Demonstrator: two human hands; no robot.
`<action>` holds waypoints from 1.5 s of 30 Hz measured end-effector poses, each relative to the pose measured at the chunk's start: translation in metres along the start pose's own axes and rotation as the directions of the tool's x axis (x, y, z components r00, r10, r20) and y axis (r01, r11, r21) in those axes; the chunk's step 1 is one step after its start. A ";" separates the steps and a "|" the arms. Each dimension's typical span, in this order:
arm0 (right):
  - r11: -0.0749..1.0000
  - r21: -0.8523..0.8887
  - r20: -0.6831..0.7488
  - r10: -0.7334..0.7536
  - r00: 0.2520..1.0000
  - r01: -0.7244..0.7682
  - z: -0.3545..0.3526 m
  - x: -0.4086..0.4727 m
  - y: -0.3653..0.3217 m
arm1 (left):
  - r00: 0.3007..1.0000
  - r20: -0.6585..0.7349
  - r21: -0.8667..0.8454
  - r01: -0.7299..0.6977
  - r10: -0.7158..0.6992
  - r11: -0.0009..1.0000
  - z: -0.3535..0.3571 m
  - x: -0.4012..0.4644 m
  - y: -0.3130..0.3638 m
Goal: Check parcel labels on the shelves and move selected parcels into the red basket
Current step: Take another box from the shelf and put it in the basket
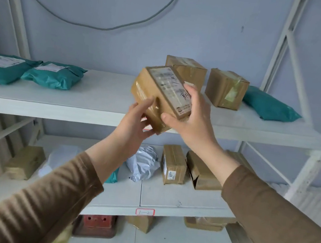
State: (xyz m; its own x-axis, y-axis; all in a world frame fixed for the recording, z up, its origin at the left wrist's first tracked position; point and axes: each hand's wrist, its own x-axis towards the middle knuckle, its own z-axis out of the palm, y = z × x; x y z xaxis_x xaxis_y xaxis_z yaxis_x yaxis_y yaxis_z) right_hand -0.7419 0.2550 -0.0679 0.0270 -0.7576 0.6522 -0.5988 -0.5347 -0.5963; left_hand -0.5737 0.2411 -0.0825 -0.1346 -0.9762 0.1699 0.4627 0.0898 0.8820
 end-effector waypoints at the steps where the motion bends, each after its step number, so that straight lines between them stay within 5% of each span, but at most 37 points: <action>1: 0.990 -0.124 0.012 -0.066 0.998 0.067 -0.006 -0.007 -0.005 | 0.999 0.000 -0.030 0.049 -0.049 0.998 0.004 -0.006 -0.004; 5: 0.841 -0.477 0.043 -0.269 0.962 0.257 -0.021 -0.021 -0.022 | 0.987 0.076 -0.123 0.153 -0.145 0.980 0.016 -0.023 -0.014; 8: 0.796 -0.510 0.052 -0.350 0.935 0.326 -0.028 -0.027 -0.030 | 0.971 0.167 -0.176 0.201 -0.172 0.964 0.020 -0.028 -0.020; 12: 0.983 -0.061 -0.088 -0.177 0.980 0.172 -0.031 -0.039 -0.025 | 0.962 0.217 -0.313 0.230 -0.166 0.922 0.016 -0.029 -0.032; 15: 0.966 0.250 -0.053 0.082 0.995 -0.067 -0.029 -0.050 -0.015 | 0.959 0.254 -0.343 0.210 -0.124 0.916 0.010 -0.029 -0.035; 19: 0.856 0.473 0.104 0.184 0.977 -0.211 -0.025 -0.062 0.008 | 0.945 0.327 -0.113 0.050 -0.010 0.992 -0.001 -0.023 -0.033; 23: 0.847 0.428 0.185 0.260 0.948 -0.316 -0.029 -0.069 0.043 | 0.895 0.431 0.202 -0.214 0.110 0.956 -0.014 -0.018 -0.025; 27: 0.884 0.191 0.241 0.379 0.894 -0.426 -0.035 -0.072 0.062 | 0.761 0.599 0.485 -0.593 0.250 0.643 -0.017 -0.012 -0.022; 30: 0.893 0.139 0.223 0.392 0.892 -0.427 -0.034 -0.074 0.067 | 0.730 0.638 0.568 -0.660 0.244 0.491 -0.017 -0.011 -0.029; 33: 0.905 0.182 0.246 0.336 0.909 -0.384 -0.033 -0.074 0.062 | 0.779 0.588 0.487 -0.556 0.218 0.673 -0.023 -0.014 -0.036; 36: 0.887 0.317 0.265 0.257 0.930 -0.335 -0.032 -0.072 0.053 | 0.887 0.453 0.336 -0.261 0.088 0.905 -0.029 -0.020 -0.037; 40: 0.815 0.439 0.247 0.296 0.923 -0.379 -0.021 -0.071 0.051 | 0.951 0.310 0.282 -0.094 0.003 0.955 -0.028 -0.019 -0.039; 45: 0.676 0.600 0.214 0.380 0.900 -0.428 -0.010 -0.072 0.054 | 0.947 0.322 0.350 -0.107 -0.013 0.931 -0.015 -0.018 -0.047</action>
State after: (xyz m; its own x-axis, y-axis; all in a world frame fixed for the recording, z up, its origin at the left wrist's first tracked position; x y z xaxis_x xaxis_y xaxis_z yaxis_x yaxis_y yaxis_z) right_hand -0.7849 0.2846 -0.1426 -0.0323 -0.9651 0.2599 0.0640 -0.2615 -0.9631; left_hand -0.5798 0.2511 -0.1333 -0.4158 -0.8615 0.2915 0.1380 0.2570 0.9565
